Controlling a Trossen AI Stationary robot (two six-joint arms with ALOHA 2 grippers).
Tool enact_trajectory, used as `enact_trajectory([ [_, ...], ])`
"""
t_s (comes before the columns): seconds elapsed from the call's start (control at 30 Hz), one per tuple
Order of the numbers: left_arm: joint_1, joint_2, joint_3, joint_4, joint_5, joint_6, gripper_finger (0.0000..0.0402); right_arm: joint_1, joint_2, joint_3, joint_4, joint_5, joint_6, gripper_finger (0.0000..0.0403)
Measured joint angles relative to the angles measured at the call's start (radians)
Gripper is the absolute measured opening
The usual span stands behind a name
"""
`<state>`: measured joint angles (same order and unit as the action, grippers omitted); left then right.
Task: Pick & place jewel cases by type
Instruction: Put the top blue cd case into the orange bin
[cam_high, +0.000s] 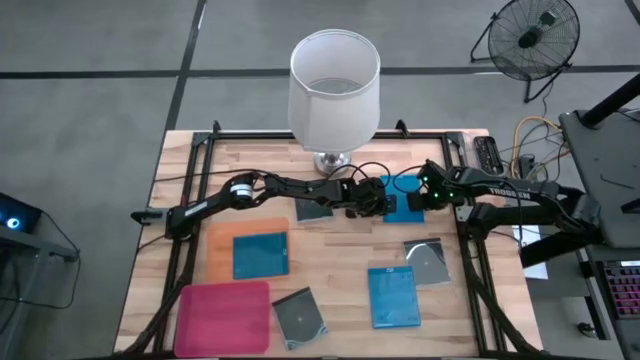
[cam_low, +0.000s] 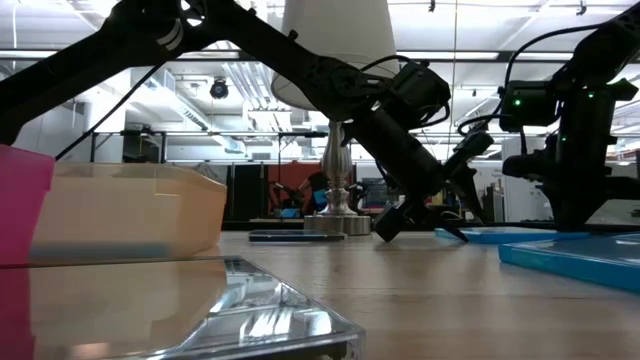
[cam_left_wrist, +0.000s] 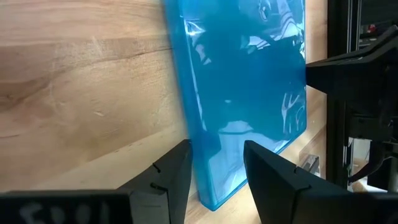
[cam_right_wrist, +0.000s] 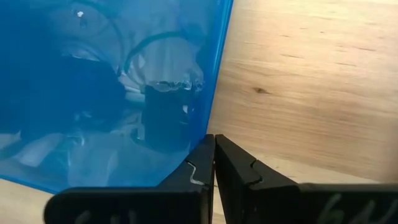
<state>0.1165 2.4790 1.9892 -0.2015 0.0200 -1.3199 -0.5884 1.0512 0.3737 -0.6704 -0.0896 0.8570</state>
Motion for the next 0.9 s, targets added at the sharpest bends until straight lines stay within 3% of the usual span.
enact_trajectory([
  [0.9, -0.002, -0.006, 0.000, 0.022, 0.053, -0.055, 0.0131, 0.001, 0.001, -0.002, 0.000, -0.014, -0.027, 0.0008],
])
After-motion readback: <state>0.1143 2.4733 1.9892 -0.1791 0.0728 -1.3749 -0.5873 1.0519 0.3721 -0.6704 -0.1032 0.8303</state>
